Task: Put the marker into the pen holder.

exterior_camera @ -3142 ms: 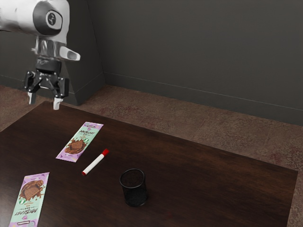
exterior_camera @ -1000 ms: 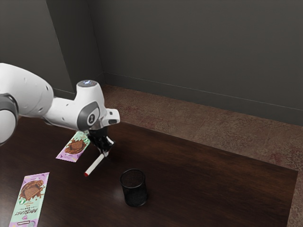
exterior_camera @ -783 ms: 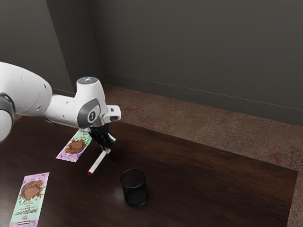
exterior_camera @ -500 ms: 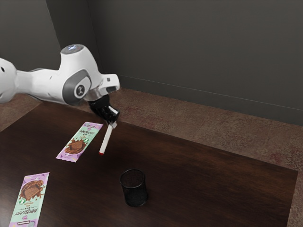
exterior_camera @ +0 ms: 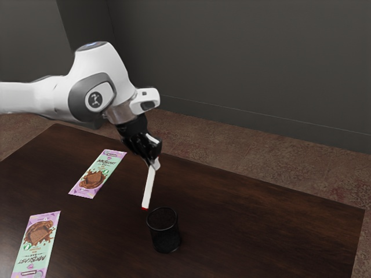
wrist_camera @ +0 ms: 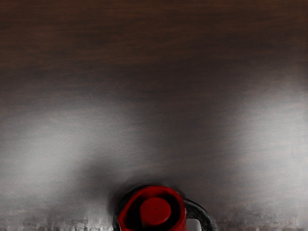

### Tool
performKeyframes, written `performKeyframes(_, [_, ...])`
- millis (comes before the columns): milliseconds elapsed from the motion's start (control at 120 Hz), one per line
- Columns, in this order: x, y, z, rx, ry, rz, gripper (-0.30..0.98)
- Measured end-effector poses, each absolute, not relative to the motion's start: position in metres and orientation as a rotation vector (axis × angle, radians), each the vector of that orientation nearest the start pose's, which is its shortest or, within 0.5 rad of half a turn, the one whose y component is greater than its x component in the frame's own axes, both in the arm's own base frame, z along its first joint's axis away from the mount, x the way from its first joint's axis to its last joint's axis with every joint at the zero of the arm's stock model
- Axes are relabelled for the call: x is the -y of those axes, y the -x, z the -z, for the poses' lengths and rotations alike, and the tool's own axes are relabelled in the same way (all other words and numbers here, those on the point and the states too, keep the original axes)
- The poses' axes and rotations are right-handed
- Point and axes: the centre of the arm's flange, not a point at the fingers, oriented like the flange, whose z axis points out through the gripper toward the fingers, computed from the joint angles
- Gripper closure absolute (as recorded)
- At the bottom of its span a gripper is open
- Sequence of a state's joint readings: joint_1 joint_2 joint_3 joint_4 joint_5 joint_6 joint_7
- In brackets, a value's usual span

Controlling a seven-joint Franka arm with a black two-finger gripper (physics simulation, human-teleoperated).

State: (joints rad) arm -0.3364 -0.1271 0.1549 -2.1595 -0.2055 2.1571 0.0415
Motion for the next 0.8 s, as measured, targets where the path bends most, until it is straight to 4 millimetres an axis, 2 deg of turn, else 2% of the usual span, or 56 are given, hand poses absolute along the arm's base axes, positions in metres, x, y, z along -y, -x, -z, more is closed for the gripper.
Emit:
performKeyframes(208, [0.126,-0.502,-0.451,-0.159,3.376,0.029,0.77])
performKeyframes(333, [0.134,-0.504,-0.436,-0.133,3.37,-0.015,0.77])
performKeyframes(467, [0.132,-0.507,-0.425,-0.108,3.343,0.02,0.77])
performKeyframes(650, [0.134,-0.512,-0.428,-0.116,3.305,0.107,0.77])
performKeyframes(800, [0.133,-0.52,-0.422,-0.1,3.284,0.155,0.75])
